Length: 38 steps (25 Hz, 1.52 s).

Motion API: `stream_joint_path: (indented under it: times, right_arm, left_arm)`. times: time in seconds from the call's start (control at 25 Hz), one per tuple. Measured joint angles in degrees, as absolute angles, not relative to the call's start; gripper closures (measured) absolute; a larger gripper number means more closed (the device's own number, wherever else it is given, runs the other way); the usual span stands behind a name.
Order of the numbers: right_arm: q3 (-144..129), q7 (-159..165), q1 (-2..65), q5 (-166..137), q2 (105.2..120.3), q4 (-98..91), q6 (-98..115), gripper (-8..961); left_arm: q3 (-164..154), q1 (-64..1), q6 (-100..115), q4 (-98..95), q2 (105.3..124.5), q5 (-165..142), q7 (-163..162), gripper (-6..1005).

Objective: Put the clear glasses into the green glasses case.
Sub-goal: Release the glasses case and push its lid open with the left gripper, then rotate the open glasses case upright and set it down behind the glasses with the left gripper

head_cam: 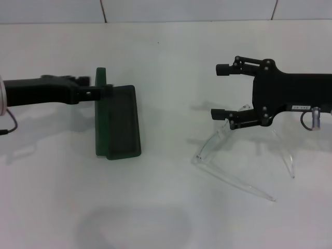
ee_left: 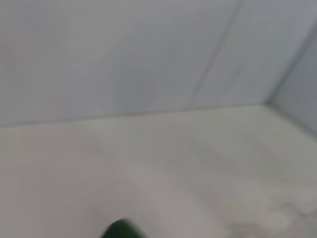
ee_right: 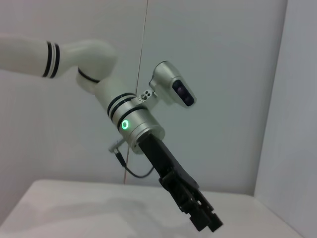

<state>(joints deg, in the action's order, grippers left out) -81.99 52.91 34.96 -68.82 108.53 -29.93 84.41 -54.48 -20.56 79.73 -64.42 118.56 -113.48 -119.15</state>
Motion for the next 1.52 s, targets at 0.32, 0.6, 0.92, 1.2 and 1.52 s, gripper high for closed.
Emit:
stream_joint_path:
  times: [0.32, 0.6, 0.92, 1.2, 1.52]
  right_arm:
    - [-81.99, 51.56, 35.05, -71.97, 109.55, -31.82, 81.61, 88]
    - [-82.00, 50.32, 34.55, -72.58, 109.92, -32.53, 81.57, 92]
    - [-82.00, 49.92, 34.38, -73.58, 110.27, -32.66, 81.92, 97]
    - [-82.00, 49.92, 34.12, -73.85, 110.34, -33.44, 82.10, 101]
    - [-82.15, 49.92, 33.75, -73.99, 110.30, -33.72, 82.40, 105]
  left_arm:
    - [-55.90, -22.43, 77.77, -67.12, 119.53, -123.67, -130.95, 167]
    - [-56.88, -24.19, 77.50, -64.72, 119.49, -124.35, -131.82, 175]
    - [-56.96, -26.80, 74.21, -61.45, 119.40, -128.29, -133.66, 185]
    - [-56.73, -27.25, 73.88, -60.18, 119.26, -129.45, -133.50, 193]
    - [-56.48, -26.78, 73.02, -59.76, 118.62, -129.52, -132.52, 485]
